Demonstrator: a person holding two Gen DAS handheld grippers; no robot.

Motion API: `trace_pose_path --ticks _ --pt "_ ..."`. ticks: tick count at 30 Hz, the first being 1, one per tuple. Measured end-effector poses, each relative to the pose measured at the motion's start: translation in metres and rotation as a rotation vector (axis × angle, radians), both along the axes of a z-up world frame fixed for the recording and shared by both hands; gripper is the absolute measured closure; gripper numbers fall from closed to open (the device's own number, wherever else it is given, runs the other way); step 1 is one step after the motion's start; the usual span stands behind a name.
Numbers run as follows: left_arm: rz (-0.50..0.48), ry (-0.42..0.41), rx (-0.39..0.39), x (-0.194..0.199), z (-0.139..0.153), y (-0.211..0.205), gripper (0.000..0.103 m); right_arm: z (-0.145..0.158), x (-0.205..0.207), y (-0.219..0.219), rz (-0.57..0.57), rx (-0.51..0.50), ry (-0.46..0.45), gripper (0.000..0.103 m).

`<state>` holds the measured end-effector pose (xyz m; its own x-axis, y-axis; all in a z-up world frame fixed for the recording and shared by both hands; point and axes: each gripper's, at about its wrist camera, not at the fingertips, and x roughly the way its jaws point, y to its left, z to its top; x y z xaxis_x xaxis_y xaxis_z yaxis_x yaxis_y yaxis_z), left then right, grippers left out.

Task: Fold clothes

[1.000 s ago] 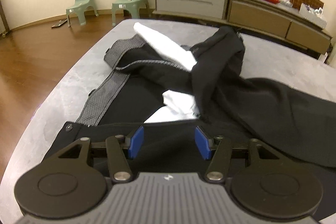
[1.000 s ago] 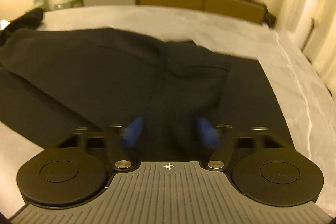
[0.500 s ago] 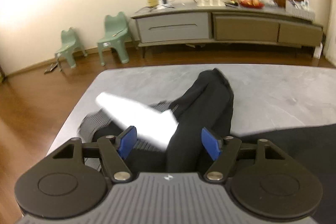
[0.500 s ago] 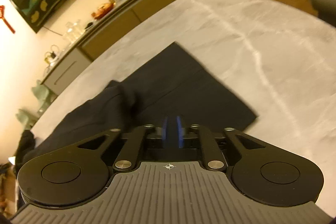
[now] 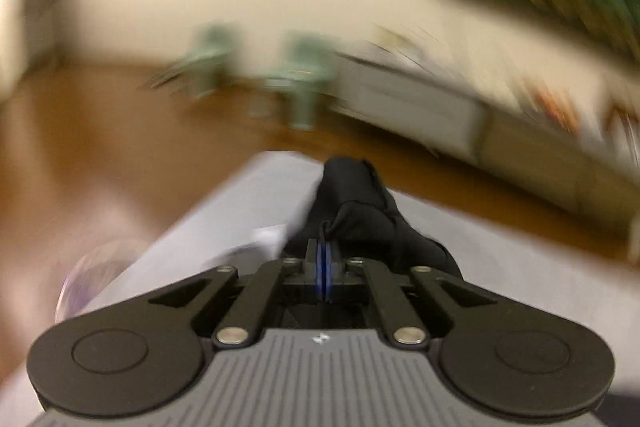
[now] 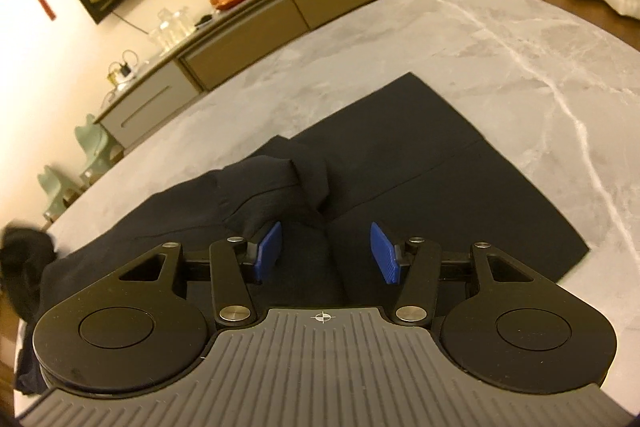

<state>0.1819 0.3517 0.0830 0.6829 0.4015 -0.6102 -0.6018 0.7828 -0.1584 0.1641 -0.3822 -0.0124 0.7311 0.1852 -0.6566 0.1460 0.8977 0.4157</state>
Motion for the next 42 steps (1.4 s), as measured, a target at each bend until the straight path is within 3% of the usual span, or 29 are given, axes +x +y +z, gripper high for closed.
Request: trace_pose_path --ticks 1,4,6,9,12,14,18,21,28,30,31,34,38,42 --pt "0.052 -0.008 -0.045 -0.037 -0.004 0.016 0.097 0.002 -0.002 -0.002 -0.007 -0.009 -0.001 0.048" --pt "-0.003 0.169 -0.071 -0.076 -0.044 0.032 0.088 0.009 -0.009 0.004 0.009 -0.043 -0.013 0.044" --pt "0.032 0.118 -0.185 -0.104 -0.064 0.048 0.085 0.013 -0.012 0.016 0.047 -0.078 -0.025 0.04" --pt "0.06 0.04 -0.313 -0.124 -0.081 0.064 0.072 0.021 -0.024 0.033 0.092 -0.155 -0.061 0.026" --pt "0.017 -0.062 -0.417 -0.134 -0.087 0.073 0.067 0.028 -0.039 0.042 0.11 -0.207 -0.093 0.025" --pt "-0.061 -0.101 -0.455 -0.131 -0.085 0.072 0.053 0.03 -0.047 0.041 0.124 -0.195 -0.108 0.025" --pt "-0.143 -0.083 -0.44 -0.115 -0.088 0.056 0.05 0.028 -0.051 0.04 0.158 -0.201 -0.114 0.025" --pt "-0.152 -0.036 -0.416 -0.103 -0.093 0.048 0.05 0.028 -0.055 0.045 0.185 -0.274 -0.146 0.025" --pt "-0.158 0.071 -0.353 -0.092 -0.1 0.025 0.05 0.014 -0.062 0.093 0.424 -0.48 -0.156 0.025" --pt "-0.158 0.08 -0.337 -0.093 -0.098 0.023 0.05 0.006 -0.059 0.105 0.468 -0.539 -0.134 0.028" --pt "-0.158 0.083 -0.326 -0.092 -0.097 0.022 0.05 0.002 -0.057 0.107 0.483 -0.552 -0.113 0.039" --pt "-0.156 0.087 -0.309 -0.092 -0.095 0.022 0.05 -0.003 -0.047 0.1 0.472 -0.507 -0.034 0.101" --pt "-0.156 0.084 -0.308 -0.093 -0.094 0.023 0.05 0.021 -0.047 0.059 0.323 -0.402 -0.087 0.101" --pt "-0.161 0.079 -0.318 -0.094 -0.093 0.023 0.05 0.036 -0.05 -0.043 -0.092 -0.176 -0.127 0.101"
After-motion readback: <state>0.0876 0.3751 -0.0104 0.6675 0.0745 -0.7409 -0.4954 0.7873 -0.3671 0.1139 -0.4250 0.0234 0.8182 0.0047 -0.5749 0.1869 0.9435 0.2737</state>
